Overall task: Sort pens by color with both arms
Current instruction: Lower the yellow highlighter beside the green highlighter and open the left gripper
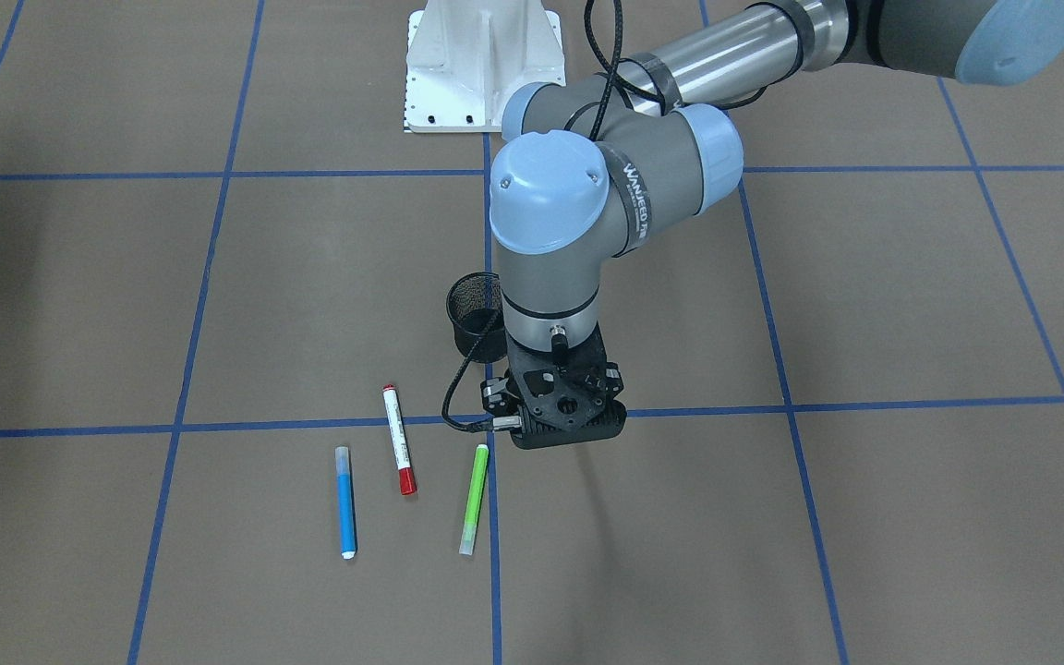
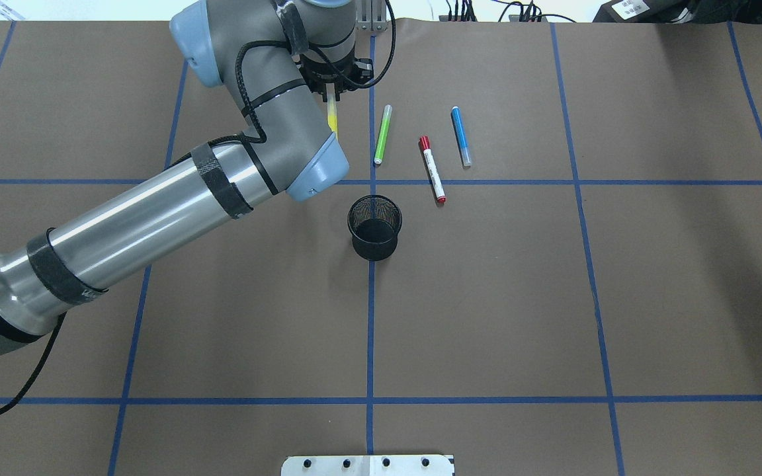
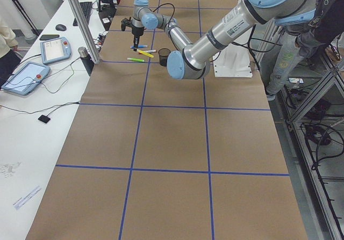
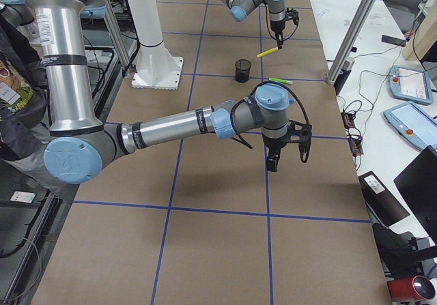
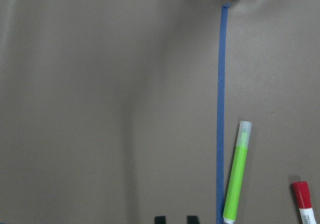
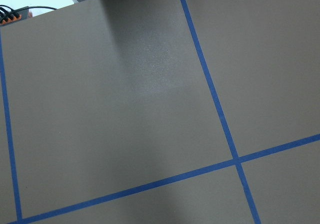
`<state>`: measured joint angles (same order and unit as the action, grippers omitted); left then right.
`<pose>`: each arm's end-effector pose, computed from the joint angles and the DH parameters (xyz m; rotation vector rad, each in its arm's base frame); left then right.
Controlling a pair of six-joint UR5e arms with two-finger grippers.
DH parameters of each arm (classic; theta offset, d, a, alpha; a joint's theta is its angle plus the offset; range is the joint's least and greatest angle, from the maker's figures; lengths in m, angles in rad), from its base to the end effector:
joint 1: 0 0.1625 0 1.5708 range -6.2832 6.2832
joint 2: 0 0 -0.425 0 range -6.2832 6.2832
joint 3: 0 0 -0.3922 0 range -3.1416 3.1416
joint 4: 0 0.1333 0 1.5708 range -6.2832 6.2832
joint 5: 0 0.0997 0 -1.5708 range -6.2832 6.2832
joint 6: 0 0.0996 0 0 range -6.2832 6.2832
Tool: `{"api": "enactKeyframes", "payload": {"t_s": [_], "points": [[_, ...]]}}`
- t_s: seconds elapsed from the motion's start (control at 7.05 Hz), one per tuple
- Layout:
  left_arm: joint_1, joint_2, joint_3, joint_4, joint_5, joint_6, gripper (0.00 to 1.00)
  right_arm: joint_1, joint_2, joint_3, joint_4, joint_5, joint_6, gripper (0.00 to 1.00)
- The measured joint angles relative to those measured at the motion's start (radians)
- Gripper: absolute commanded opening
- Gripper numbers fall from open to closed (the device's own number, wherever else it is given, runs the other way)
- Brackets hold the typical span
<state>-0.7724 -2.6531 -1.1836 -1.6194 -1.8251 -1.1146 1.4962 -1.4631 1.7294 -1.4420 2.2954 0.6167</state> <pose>0.5083 -0.6464 0.1142 0.2285 0.7452 -0.2055 0.0265 -0.5483 0.5123 0.1136 -0.8048 0.3691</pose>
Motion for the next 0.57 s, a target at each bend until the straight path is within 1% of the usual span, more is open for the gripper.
{"api": "enactKeyframes", "payload": {"t_s": [0.57], "points": [[-0.009,-0.039,0.114,-0.079,0.005,-0.070,0.00,-0.001,0.007,-0.011,0.000,-0.001,0.000,1.00]]}}
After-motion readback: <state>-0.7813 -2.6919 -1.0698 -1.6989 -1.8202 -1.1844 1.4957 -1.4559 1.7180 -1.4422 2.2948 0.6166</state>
